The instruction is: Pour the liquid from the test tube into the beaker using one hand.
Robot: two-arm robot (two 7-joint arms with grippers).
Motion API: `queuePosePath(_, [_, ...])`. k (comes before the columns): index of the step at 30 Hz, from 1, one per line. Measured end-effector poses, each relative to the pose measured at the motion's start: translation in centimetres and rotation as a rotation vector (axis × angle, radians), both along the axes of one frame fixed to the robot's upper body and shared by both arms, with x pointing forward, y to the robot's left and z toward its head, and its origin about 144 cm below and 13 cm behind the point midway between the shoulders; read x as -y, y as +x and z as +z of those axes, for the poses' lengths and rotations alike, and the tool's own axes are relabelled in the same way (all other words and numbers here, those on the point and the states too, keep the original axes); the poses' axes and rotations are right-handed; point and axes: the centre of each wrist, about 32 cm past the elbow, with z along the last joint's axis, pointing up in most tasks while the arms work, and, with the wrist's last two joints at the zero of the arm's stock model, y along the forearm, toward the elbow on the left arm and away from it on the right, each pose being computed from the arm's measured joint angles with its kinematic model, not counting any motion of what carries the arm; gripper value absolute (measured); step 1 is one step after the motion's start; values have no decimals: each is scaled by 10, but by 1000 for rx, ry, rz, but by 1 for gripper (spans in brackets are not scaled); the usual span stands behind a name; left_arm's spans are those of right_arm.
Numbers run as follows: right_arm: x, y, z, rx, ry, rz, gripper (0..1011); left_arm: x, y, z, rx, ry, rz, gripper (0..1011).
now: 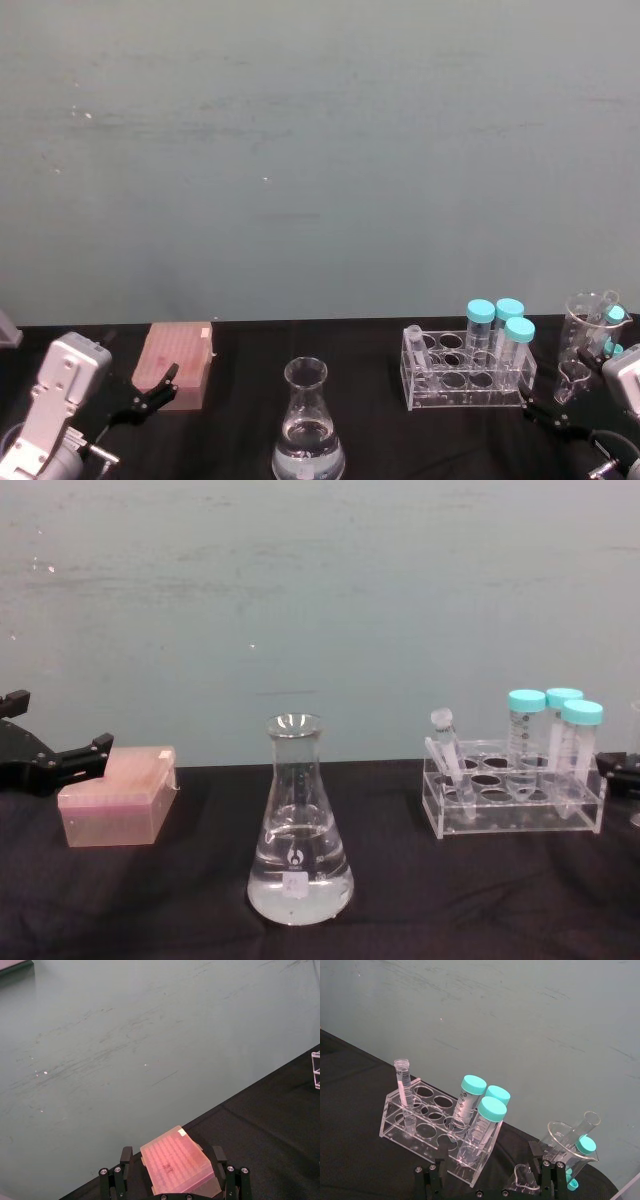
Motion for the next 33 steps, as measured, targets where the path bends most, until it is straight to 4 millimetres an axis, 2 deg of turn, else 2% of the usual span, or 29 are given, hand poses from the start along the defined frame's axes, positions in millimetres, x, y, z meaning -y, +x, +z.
queuePosePath(20, [0, 3, 4, 8, -3, 29, 1000, 0, 0, 0, 0, 0, 0, 1000])
queuePosePath(33, [-2, 28, 18, 3, 68, 126, 1000, 0, 0, 0, 0, 0, 0, 1000])
